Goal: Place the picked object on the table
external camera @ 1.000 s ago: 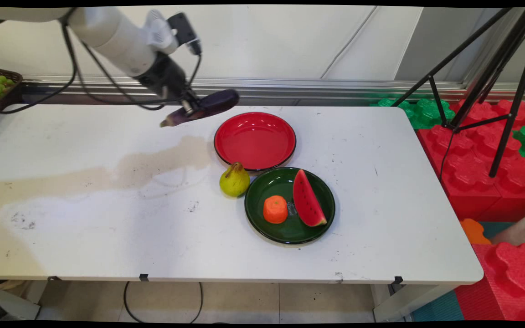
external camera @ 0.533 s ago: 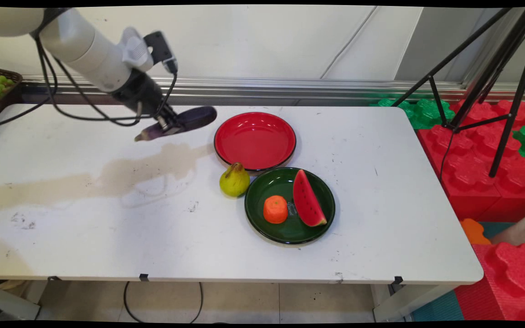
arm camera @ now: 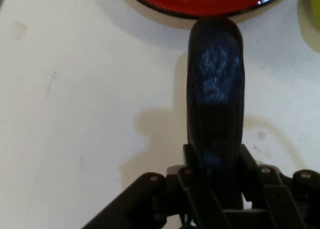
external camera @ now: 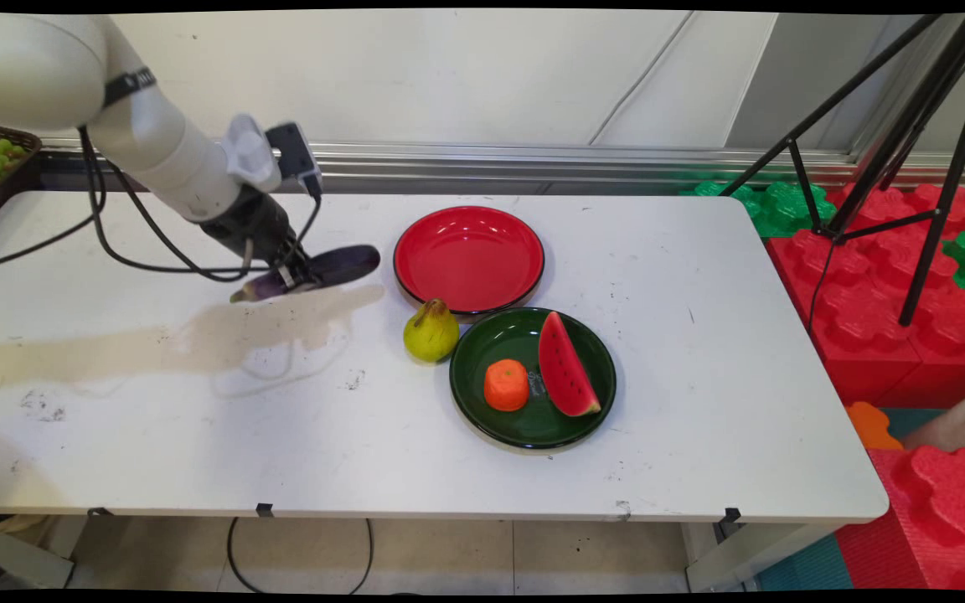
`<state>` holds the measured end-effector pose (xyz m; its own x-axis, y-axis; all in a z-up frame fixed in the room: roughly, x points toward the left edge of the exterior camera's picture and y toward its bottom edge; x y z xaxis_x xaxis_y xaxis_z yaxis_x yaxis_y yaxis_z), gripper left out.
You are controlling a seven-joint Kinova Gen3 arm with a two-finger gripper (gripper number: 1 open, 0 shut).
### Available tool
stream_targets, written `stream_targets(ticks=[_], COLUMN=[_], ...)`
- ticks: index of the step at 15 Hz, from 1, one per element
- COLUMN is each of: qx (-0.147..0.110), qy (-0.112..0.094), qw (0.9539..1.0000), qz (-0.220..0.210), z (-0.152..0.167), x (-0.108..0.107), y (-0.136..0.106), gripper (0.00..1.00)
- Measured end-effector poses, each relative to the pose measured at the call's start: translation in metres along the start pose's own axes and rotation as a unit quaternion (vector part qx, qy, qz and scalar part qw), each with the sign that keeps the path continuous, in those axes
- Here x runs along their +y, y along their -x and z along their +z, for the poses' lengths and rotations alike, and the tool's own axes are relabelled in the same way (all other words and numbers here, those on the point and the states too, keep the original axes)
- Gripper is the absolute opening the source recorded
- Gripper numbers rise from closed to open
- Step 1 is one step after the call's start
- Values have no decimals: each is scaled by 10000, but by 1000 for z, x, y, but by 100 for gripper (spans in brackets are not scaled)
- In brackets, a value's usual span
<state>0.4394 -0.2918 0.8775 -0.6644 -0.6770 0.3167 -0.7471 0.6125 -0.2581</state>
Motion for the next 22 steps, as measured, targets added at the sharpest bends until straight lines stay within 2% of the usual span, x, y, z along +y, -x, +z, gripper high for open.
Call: stream_targets(ticks=[7, 16, 17, 22], qx=[-109, 1, 7, 28], qy=[141, 185, 180, 185], qw=[9998, 9998, 9998, 9998], qz=[-59, 0, 6, 77], z=[41, 68, 69, 71], x=[14, 18, 19, 22], y=[-4, -10, -10, -8], gripper=[0, 0, 100, 100])
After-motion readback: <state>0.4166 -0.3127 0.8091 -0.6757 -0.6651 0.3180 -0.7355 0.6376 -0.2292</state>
